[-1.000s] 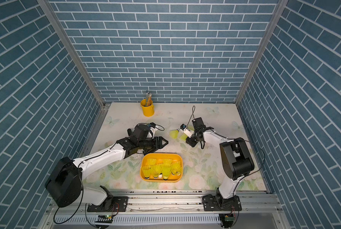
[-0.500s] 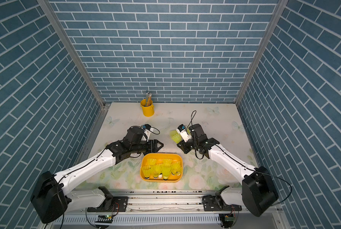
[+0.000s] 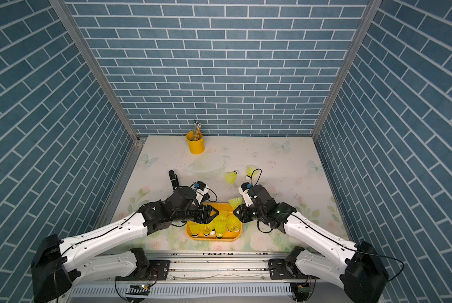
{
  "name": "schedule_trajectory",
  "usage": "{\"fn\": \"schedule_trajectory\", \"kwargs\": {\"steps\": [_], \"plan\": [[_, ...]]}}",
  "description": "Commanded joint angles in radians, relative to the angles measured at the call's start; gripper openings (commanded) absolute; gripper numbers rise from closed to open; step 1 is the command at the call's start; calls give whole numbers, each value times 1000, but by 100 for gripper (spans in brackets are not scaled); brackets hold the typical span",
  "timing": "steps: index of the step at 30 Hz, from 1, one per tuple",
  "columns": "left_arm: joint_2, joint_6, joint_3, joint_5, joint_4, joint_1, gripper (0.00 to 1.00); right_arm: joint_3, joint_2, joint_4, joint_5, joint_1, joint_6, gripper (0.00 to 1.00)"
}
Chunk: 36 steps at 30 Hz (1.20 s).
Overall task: Put the shuttlecocks into the storage box
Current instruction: Place the shuttlecock in the storage box.
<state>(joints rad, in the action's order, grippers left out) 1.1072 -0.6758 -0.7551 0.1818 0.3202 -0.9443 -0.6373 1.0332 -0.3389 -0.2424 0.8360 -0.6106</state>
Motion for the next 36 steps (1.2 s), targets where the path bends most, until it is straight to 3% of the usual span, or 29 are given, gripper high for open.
{"fn": "schedule_trajectory", "kwargs": {"steps": [1, 18, 24, 30, 36], "plan": [[-20, -29, 13, -52, 14, -44, 69, 22, -52, -37, 69, 53, -157, 25], [-17, -54, 19, -78, 2, -83, 69, 38, -24, -55, 111, 156, -255, 27], [-9, -51, 14, -75, -4, -83, 69, 35, -1, -59, 96, 163, -252, 35], [-6, -51, 11, -73, -9, -83, 69, 7, 5, -95, 113, 165, -229, 51], [0, -50, 8, -74, -10, -82, 69, -47, 19, -151, 158, 164, -196, 51]]}}
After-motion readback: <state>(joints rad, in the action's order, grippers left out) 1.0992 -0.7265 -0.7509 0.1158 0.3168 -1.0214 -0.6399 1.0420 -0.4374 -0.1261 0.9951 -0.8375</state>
